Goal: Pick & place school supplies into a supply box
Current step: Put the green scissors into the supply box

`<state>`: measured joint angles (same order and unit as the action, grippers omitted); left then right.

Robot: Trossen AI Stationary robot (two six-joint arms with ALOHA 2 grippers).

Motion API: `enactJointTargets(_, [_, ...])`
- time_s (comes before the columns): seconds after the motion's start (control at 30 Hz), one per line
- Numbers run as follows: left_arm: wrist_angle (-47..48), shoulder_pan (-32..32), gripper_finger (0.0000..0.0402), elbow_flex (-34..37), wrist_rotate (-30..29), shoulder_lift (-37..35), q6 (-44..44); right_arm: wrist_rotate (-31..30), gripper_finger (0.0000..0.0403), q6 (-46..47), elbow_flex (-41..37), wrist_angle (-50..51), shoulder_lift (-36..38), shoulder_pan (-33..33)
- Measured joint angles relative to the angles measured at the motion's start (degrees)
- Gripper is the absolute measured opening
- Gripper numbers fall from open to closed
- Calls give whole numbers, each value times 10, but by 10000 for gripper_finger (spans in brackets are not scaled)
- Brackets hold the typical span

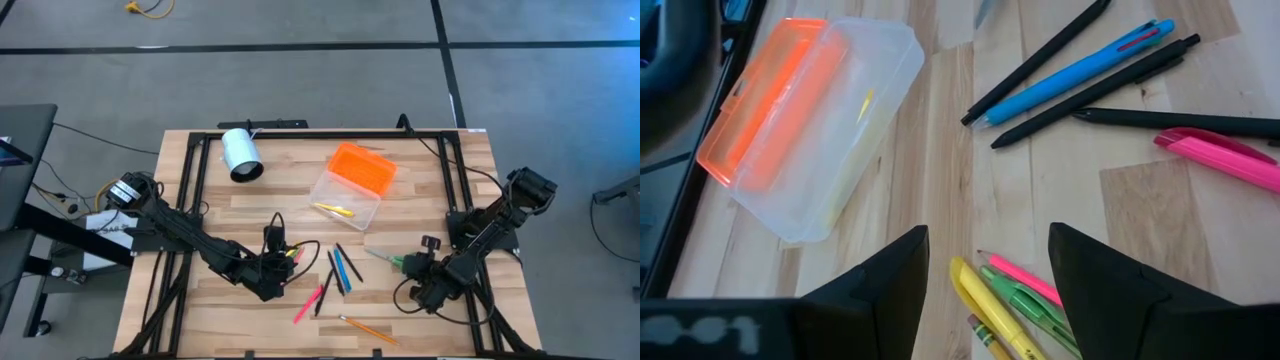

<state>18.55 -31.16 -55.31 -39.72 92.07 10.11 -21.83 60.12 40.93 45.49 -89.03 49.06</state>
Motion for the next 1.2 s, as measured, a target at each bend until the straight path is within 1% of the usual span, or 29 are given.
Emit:
enactJointTargets(0.13, [0, 0, 199, 0, 0, 0, 0, -8, 50, 3, 11, 27, 0, 0])
enactJointTargets(0.63, [0, 0, 199, 0, 0, 0, 0, -28, 50, 4, 40, 64, 1, 0])
enactJointTargets(0.9, [0, 0, 199, 0, 0, 0, 0, -57, 50, -1, 56, 89, 2, -1])
enactJointTargets(1.03, [0, 0, 199, 0, 0, 0, 0, -73, 50, -1, 60, 96, 2, -16])
enactJointTargets(1.2, [0, 0, 199, 0, 0, 0, 0, -88, 50, -14, 60, 95, 2, -60])
